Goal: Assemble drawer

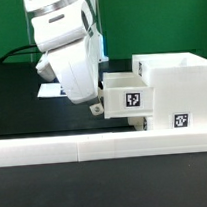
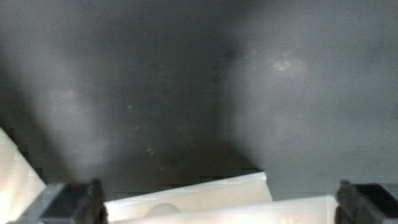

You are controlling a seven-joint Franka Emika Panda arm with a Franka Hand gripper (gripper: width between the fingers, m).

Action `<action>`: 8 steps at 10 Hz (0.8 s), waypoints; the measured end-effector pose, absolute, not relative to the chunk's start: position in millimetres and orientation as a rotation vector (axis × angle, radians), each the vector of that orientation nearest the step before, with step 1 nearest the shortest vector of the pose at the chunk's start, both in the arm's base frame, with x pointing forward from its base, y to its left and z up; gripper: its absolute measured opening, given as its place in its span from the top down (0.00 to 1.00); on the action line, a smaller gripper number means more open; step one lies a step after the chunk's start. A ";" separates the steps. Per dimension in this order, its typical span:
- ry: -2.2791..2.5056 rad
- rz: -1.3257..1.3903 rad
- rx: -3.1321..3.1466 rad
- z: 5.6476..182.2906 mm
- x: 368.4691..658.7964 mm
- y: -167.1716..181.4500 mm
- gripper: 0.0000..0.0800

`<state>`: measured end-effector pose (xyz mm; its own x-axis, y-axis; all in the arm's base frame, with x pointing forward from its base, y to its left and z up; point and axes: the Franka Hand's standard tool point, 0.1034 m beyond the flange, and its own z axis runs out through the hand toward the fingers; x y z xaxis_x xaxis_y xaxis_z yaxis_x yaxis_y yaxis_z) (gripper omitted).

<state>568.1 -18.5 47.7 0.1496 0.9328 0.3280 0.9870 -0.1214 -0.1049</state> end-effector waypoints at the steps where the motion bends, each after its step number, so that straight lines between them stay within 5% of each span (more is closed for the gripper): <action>1: -1.903 -0.279 -2.106 48.6 570.1 -18.3 0.19; 8: -1.983 -0.337 -2.085 53.0 580.9 -11.9 0.19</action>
Offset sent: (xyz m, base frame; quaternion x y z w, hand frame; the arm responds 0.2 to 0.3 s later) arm 0.0155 0.0239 0.0119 -0.0330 0.0370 -0.0556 0.9972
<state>580.9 -11.9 53.0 0.0502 0.9424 0.3308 0.9987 -0.0470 -0.0177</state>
